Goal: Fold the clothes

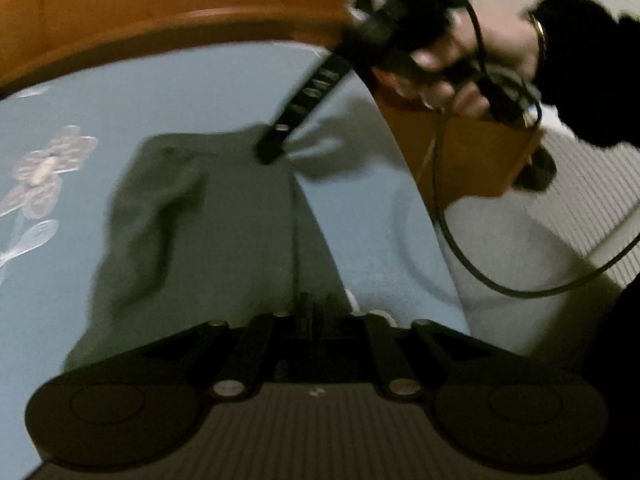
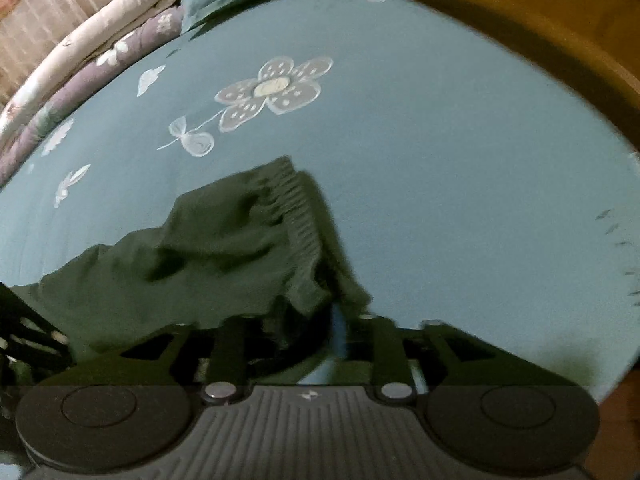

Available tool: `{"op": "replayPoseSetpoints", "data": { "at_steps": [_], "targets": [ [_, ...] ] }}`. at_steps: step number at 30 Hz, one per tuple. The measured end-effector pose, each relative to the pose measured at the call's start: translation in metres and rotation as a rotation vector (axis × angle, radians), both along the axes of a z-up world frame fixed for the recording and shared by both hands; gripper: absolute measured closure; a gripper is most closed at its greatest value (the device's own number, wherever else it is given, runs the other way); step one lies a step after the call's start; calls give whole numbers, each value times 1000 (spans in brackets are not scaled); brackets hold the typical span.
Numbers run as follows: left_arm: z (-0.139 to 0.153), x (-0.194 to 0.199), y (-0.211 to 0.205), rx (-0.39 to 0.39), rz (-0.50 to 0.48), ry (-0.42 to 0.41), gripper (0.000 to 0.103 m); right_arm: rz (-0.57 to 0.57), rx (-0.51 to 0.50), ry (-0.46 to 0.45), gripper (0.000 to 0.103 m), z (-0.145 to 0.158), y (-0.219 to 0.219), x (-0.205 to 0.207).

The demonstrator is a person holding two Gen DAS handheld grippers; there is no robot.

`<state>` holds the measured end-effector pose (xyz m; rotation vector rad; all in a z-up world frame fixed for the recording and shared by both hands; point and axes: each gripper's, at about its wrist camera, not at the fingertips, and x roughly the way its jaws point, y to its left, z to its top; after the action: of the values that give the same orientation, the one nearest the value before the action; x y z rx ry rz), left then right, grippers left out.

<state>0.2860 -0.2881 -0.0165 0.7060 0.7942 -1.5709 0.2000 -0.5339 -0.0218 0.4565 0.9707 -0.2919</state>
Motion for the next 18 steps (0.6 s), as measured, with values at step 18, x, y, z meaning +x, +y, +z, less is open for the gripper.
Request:
{"op": "replayPoseSetpoints", "data": {
  "at_steps": [18],
  "targets": [
    [-38, 22, 231, -70, 744, 288, 52, 341, -20, -70, 51, 10, 171, 58]
  ]
}}
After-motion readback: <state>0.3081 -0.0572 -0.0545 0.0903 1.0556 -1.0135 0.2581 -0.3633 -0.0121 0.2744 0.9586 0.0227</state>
